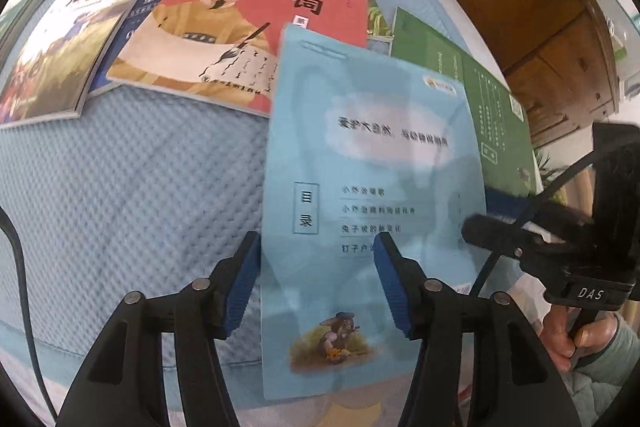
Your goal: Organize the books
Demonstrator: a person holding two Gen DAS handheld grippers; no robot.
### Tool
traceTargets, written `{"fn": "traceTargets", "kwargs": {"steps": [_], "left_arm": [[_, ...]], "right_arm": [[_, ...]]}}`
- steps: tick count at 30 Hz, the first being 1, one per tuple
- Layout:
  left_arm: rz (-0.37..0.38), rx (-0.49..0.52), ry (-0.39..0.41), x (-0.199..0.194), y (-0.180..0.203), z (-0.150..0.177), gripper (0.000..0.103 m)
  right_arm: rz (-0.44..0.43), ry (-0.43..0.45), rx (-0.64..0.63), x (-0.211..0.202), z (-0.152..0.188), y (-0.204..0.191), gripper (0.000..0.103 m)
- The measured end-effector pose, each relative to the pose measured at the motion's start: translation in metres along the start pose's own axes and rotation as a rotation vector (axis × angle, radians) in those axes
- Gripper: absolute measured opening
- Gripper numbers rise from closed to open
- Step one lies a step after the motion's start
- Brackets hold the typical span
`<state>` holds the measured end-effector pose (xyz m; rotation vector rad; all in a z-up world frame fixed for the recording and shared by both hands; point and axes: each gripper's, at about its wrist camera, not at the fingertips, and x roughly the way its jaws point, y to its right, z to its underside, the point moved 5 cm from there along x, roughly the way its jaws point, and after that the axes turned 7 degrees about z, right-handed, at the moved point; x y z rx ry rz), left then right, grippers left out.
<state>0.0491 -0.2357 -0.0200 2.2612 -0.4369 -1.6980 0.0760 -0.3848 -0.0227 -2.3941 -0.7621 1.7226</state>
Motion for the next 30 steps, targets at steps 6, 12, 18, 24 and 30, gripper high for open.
{"fn": "traceTargets", "kwargs": {"steps": [6, 12, 18, 24, 30], "left_arm": [[0.019, 0.04, -0.008, 0.003, 0.003, -0.002, 0.058], [0.151, -0.005, -0.023, -0.006, -0.013, -0.005, 0.058], [0.195, -0.027, 0.064, -0.052, -0.039, -0.005, 0.058], [0.204, -0.137, 0.212, -0.127, -0.108, -0.009, 0.058], [0.054, -0.269, 0.331, -0.184, -0.201, 0.004, 0.058]], "right_arm": [[-0.086, 0.002, 0.148, -0.015, -0.001, 0.011, 0.052], [-0.354, 0.073, 0.378, -0.049, -0.009, 0.003, 0.052], [-0.412, 0.147, 0.323, -0.081, -0.045, -0.057, 0.051], [-0.453, 0.151, 0.168, -0.085, -0.069, -0.152, 0.052], [-0.433, 0.049, 0.094, -0.04, -0.061, -0.222, 0.061]]}}
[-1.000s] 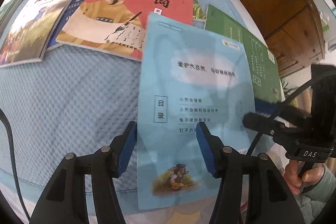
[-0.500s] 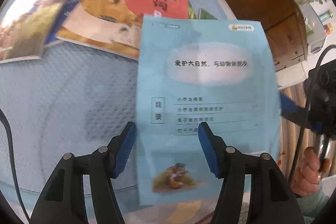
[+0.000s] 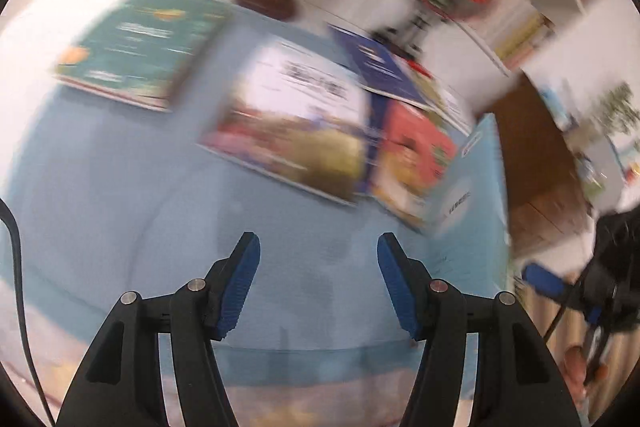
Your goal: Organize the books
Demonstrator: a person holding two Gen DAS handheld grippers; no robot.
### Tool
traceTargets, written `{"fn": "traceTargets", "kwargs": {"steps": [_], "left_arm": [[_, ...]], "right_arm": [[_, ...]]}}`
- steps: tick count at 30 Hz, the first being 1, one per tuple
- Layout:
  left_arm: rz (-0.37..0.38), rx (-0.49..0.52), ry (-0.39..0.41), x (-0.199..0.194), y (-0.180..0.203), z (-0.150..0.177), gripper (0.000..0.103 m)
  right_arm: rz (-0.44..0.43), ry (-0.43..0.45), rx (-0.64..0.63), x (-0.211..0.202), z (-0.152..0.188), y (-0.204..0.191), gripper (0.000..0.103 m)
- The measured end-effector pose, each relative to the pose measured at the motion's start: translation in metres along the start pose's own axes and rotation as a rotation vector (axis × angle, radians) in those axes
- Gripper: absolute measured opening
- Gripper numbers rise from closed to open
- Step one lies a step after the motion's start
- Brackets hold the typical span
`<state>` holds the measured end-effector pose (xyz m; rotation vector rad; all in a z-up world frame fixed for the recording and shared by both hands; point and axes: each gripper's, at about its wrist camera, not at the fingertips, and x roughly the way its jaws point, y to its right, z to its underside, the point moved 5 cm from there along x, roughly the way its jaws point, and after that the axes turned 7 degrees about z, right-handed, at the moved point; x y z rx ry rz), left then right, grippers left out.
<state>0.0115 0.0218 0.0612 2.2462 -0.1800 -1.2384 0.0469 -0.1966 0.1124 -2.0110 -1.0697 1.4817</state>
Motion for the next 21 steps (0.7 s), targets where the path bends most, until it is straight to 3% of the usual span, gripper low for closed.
{"fn": "traceTargets", "kwargs": {"steps": [4, 9, 13, 17, 21], "left_arm": [[-0.018, 0.0, -0.018, -0.014, -0.027, 0.008, 0.058], [-0.006, 0.076, -0.116, 0.019, -0.019, 0.024, 0.058], [-0.04, 0.165, -0.188, 0.055, -0.006, 0.03, 0.058], [-0.047, 0.217, -0.227, 0.07, -0.001, 0.036, 0.057], [-0.047, 0.24, -0.25, 0.073, 0.003, 0.046, 0.057]], "right_arm": [[0.094, -0.046, 0.015, 0.024, 0.02, 0.011, 0.063], [0.237, -0.057, 0.106, 0.043, 0.037, 0.052, 0.063], [0.373, -0.047, 0.1, 0.052, 0.045, 0.069, 0.045], [0.514, -0.053, 0.065, 0.059, 0.053, 0.082, 0.043], [0.557, -0.095, 0.075, 0.066, 0.065, 0.088, 0.043]]}}
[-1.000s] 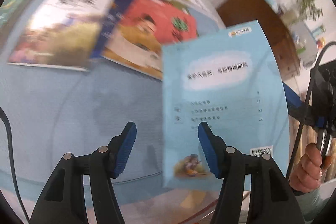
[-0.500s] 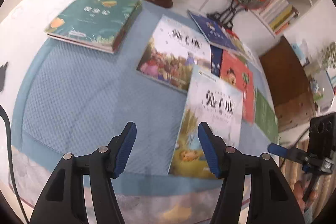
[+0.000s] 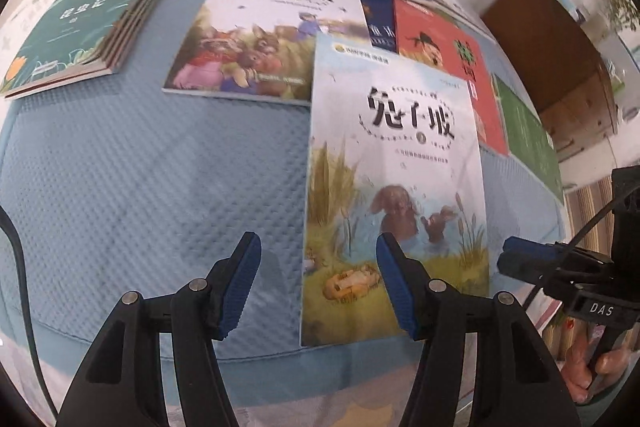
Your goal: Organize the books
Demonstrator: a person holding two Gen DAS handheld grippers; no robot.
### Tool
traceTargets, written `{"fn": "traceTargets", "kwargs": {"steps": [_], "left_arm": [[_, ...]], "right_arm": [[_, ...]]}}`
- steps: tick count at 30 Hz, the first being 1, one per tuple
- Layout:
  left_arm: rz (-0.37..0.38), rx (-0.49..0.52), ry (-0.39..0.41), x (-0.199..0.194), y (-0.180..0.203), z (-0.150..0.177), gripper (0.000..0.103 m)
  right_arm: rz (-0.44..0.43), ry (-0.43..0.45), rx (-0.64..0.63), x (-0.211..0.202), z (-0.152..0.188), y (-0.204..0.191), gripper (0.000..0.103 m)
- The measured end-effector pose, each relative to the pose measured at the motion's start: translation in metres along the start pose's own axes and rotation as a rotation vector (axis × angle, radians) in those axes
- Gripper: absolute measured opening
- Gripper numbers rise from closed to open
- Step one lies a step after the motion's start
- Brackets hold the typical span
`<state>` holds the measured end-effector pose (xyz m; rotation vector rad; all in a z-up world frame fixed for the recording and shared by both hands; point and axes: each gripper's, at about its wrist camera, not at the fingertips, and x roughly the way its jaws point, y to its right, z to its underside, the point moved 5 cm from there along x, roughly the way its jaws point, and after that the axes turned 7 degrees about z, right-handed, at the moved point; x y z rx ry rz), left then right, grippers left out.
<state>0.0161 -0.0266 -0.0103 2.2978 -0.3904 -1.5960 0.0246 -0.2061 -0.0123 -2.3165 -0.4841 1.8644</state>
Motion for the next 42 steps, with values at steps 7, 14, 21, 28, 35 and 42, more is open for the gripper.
{"fn": "traceTargets", "kwargs": {"steps": [7, 14, 21, 28, 35, 42], "left_arm": [[0.018, 0.023, -0.047, 0.01, 0.004, 0.019, 0.057], [0.051, 0.024, -0.045, 0.01, 0.007, 0.02, 0.057], [0.161, 0.005, -0.054, 0.013, 0.022, 0.022, 0.057], [0.29, -0.016, -0.067, 0.02, 0.074, 0.032, 0.057], [0.159, -0.002, -0.034, 0.039, 0.119, 0.024, 0.049], [0.029, -0.092, -0.014, 0.056, 0.116, 0.016, 0.049]], "right_arm": [[-0.008, -0.028, 0.038, 0.011, 0.015, 0.006, 0.044], [0.111, 0.016, -0.119, 0.008, 0.025, -0.018, 0.044], [0.119, -0.023, -0.098, 0.007, 0.036, -0.009, 0.046], [0.149, -0.01, -0.082, -0.018, 0.038, 0.039, 0.047], [0.151, -0.032, -0.06, -0.037, 0.036, 0.101, 0.048], [0.052, -0.033, -0.072, -0.033, 0.012, 0.114, 0.058]]}}
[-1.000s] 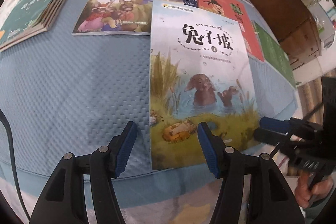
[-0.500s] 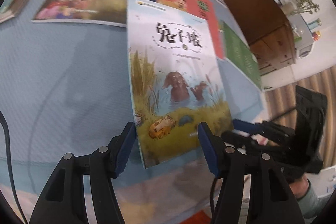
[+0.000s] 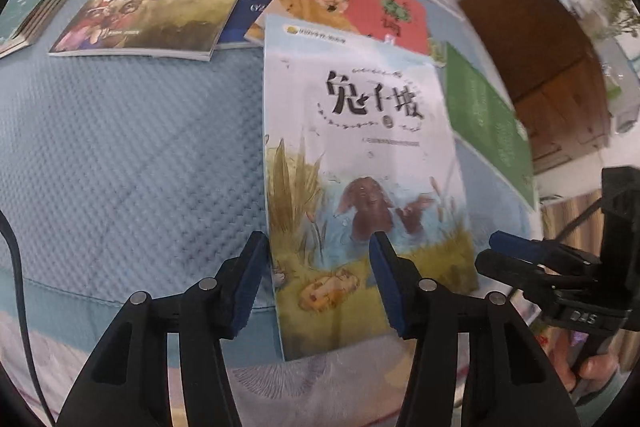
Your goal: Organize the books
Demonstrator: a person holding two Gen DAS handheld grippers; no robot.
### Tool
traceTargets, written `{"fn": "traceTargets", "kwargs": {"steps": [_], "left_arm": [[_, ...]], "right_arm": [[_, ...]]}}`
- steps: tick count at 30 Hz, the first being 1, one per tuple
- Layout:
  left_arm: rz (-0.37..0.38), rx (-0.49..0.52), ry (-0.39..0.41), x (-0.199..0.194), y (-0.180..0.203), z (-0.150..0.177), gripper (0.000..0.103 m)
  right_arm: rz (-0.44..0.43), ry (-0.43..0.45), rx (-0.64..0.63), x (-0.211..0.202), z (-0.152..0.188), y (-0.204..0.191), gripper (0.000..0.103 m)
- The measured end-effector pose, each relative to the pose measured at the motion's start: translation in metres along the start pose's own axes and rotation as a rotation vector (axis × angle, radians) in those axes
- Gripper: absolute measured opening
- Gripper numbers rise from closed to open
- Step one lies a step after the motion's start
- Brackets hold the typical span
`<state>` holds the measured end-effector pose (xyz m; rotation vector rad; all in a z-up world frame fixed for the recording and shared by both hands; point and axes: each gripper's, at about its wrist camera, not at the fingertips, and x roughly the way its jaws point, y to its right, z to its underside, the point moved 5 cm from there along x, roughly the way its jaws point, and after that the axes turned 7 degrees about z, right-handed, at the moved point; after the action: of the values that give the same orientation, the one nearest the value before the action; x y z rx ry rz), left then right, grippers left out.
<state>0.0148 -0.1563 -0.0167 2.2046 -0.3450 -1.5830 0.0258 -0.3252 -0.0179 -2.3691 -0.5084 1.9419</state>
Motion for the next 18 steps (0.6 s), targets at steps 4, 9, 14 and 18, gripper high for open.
{"fn": "traceTargets", "kwargs": {"steps": [4, 9, 14, 18], "left_arm": [[-0.035, -0.016, 0.015, 0.002, 0.007, 0.007, 0.048], [0.064, -0.074, 0.065, -0.019, 0.017, 0.018, 0.048], [0.137, -0.123, 0.149, -0.041, 0.03, 0.015, 0.048], [0.056, -0.105, 0.192, -0.04, 0.041, 0.018, 0.035]], "right_arm": [[-0.019, -0.015, -0.059, 0.013, 0.001, -0.014, 0.055], [0.052, 0.003, -0.171, 0.015, 0.012, -0.02, 0.055], [-0.051, -0.013, -0.144, 0.015, 0.011, -0.007, 0.056], [-0.083, -0.014, -0.147, 0.013, 0.012, -0.006, 0.056]]}}
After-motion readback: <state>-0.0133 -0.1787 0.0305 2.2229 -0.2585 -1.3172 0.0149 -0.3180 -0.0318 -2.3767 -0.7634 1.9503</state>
